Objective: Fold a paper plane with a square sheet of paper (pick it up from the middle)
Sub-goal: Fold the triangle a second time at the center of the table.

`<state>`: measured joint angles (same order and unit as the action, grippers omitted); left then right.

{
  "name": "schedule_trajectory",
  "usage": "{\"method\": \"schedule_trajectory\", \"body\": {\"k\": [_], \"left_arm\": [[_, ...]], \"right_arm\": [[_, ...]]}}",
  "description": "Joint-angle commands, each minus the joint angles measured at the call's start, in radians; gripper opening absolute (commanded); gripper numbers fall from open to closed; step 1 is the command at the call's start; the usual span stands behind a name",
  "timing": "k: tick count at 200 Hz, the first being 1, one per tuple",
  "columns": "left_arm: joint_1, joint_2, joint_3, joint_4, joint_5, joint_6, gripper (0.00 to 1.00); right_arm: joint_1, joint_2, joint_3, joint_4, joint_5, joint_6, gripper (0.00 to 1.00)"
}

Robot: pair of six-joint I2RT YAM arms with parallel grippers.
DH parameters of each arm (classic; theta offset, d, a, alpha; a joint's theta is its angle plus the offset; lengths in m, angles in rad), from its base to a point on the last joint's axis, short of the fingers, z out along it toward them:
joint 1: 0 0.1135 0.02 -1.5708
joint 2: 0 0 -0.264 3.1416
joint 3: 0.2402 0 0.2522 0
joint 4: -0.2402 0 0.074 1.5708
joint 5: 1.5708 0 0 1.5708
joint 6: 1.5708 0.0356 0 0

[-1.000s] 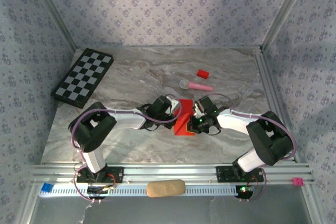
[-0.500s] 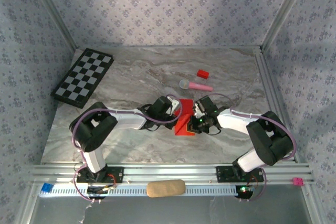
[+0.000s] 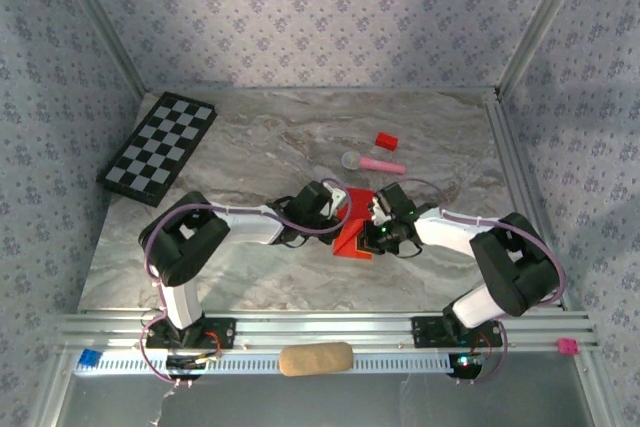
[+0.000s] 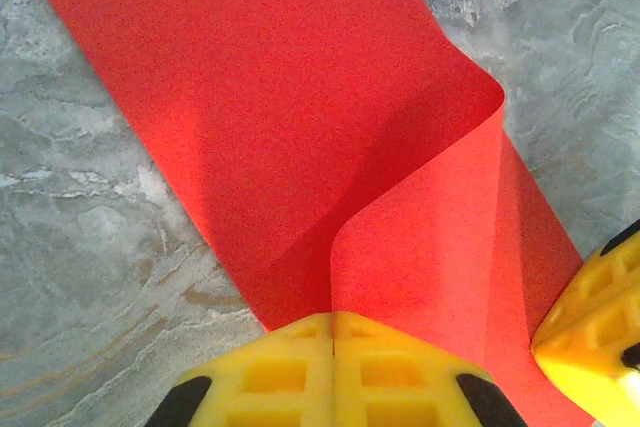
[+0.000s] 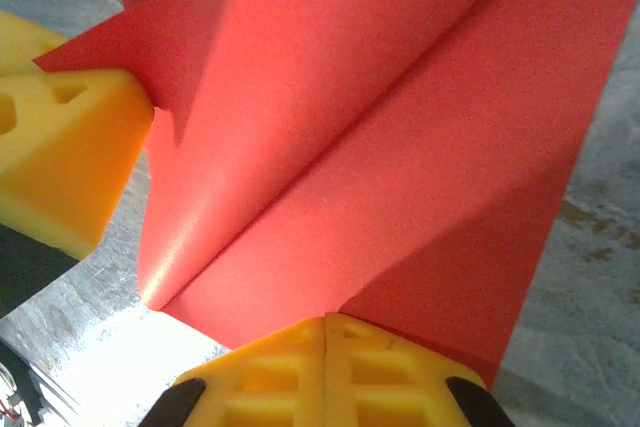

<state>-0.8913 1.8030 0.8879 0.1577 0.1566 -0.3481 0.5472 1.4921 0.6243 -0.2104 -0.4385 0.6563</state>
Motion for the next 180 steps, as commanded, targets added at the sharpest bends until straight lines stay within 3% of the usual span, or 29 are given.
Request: {"method": "schedule_trajectory", "body": {"k": [1,180], "left_arm": [[-0.006,-0.006,0.021,-0.005,-0.005,0.020,0.00],[-0.006,0.039,0.036,-0.025,0.003,0.012,0.00]], "right_arm": [[-0.008,-0.003,-0.024,-0.059,0.018,-0.020,0.04],[-0.014,-0.011,-0.026,-0.062,0.018,-0.020,0.05]]}}
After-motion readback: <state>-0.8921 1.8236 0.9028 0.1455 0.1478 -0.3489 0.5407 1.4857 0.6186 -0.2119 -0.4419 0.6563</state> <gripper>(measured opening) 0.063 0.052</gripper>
